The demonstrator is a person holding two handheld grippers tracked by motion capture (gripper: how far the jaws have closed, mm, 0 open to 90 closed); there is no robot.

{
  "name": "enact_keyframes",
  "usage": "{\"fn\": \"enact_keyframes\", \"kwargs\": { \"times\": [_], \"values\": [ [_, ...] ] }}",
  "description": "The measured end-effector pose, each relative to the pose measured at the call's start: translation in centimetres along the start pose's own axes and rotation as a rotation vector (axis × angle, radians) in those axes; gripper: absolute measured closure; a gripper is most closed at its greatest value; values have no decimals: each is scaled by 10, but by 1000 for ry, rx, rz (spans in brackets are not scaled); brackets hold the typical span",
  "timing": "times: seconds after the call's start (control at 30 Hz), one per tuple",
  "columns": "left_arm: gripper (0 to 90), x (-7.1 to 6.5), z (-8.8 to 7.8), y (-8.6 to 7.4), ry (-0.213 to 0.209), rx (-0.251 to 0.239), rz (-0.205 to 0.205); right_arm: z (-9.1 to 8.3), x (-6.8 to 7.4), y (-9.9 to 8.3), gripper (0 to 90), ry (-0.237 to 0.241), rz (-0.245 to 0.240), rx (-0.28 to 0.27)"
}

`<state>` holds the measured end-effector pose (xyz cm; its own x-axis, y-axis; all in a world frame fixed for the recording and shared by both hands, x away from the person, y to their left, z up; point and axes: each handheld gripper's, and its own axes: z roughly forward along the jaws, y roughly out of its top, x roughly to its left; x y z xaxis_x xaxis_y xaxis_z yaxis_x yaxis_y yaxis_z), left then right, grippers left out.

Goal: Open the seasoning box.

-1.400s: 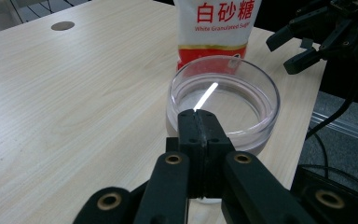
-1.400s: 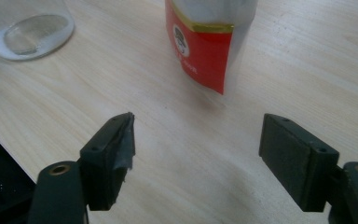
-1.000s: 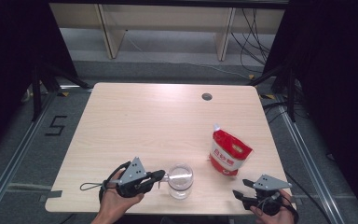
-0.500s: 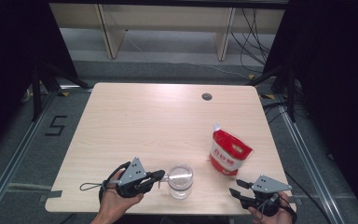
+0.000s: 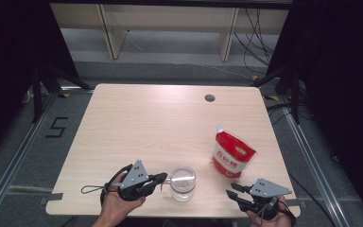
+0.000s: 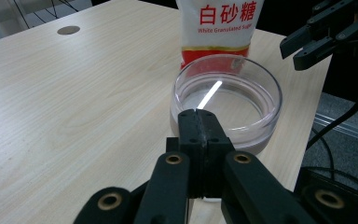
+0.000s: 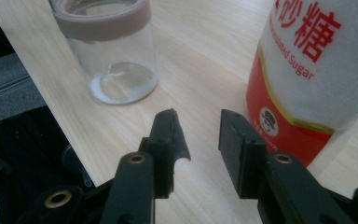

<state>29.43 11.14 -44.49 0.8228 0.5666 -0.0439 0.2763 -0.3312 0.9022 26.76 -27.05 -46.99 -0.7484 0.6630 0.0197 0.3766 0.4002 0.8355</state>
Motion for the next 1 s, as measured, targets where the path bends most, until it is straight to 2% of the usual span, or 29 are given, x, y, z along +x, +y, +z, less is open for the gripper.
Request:
{"fn": "enact_keyframes", "kwargs": {
  "times": [0.13, 0.23, 0.27, 0.47, 0.53, 0.63, 0.67, 0.73, 0.77, 0.8, 0.97, 1.0],
  "values": [
    [893, 0, 0, 0, 0, 1, -2, 2, 1, 2, 686, 3, -23, -11],
    [893, 1, 0, 0, 2, 1, 7, 1, 4, 4, 694, 16, -8, 0],
    [893, 0, 0, 0, 1, -1, -3, 3, 6, 5, 700, 14, -18, -7],
    [894, 0, 0, -1, 3, -1, 1, 5, 7, 6, 706, 11, -35, -20],
    [894, 1, 0, 0, -2, 1, 12, 5, 9, 7, 709, 31, -10, -15],
    [894, 2, 0, 0, -1, 1, 20, 5, 10, 7, 709, 22, -15, -20],
    [894, 2, 0, 0, -2, 1, 21, 6, 11, 7, 709, 31, 2, -17],
    [894, 2, -1, 0, -8, 2, 17, 6, 10, 8, 719, 22, -15, -20],
    [894, 2, -1, 0, -7, 1, 18, 6, 12, 8, 734, 26, -8, -22],
    [894, 2, -1, 0, -2, 4, 20, 8, 11, 10, 754, 24, -44, -38],
    [894, 1, 0, -1, 2, -1, 17, 10, 14, 11, 779, 28, -58, -28],
    [894, 0, 0, -1, 2, -2, -1, 11, 15, 12, 787, 29, -59, -32]
  ]
}}
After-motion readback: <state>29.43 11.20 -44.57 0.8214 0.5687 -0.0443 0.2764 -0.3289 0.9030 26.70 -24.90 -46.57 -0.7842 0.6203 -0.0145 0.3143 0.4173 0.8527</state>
